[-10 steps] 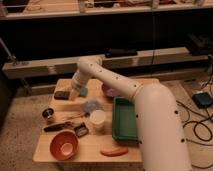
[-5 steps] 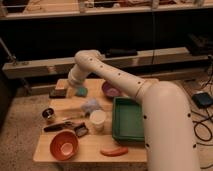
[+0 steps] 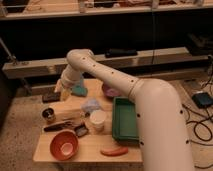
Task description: Place eraser in metal cup
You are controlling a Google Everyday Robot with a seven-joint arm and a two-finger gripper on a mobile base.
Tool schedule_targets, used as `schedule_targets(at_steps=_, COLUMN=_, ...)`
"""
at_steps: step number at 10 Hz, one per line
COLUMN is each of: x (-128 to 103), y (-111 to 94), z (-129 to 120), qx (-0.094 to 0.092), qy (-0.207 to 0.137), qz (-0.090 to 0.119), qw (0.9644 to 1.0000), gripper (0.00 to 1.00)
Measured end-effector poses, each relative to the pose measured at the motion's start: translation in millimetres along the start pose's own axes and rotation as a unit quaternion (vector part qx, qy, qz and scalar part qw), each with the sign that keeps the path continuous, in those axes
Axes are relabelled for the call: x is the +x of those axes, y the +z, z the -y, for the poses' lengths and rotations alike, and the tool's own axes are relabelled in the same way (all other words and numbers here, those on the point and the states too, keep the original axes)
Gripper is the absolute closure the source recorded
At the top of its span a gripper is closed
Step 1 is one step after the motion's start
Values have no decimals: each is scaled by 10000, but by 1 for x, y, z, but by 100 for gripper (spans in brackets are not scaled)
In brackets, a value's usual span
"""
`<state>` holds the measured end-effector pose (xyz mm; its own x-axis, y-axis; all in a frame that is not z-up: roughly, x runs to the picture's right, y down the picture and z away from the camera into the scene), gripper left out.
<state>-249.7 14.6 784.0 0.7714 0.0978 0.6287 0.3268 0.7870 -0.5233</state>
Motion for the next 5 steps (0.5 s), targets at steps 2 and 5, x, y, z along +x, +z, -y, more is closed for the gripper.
schedule_targets(at_steps=2, x=-11, y=13, z=-4, qx=-171, qy=-159, qz=104, qw=9997, gripper=100)
schedule_targets(at_steps=5, x=-11, y=28, z=-11, qx=-370, qy=-212, qz=244, qw=9988, gripper=100)
